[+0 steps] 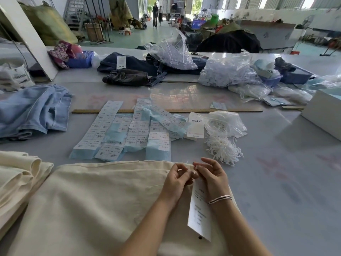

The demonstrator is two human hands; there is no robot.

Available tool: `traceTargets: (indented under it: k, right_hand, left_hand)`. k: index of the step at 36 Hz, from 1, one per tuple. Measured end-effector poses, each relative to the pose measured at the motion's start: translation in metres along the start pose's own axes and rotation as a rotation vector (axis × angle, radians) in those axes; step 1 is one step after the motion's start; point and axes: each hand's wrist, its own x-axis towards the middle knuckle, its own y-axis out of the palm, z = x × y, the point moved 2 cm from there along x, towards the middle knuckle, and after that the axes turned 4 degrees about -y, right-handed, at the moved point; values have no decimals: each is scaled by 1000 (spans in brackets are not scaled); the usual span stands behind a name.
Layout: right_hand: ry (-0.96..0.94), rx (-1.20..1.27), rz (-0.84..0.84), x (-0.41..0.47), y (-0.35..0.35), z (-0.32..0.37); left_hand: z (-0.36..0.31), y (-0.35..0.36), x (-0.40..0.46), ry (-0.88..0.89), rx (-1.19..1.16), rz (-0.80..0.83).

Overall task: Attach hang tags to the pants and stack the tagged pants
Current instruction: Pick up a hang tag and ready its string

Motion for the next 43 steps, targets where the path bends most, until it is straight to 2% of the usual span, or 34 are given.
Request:
traceTargets:
  k: [5, 20, 28, 43]
  right_hand:
    - [36, 14, 58, -3, 1, -1]
    - [50, 62, 63, -1, 0, -1]
    - [13, -35, 33, 5, -4, -6]
    - [1, -37, 49, 3, -5, -7]
  left_hand:
    - [3, 0, 1, 32, 20, -20]
    - [7, 0, 1, 77, 75, -21]
    - [3, 1, -2, 90, 82, 5]
    - [1, 2, -4, 82, 81, 7]
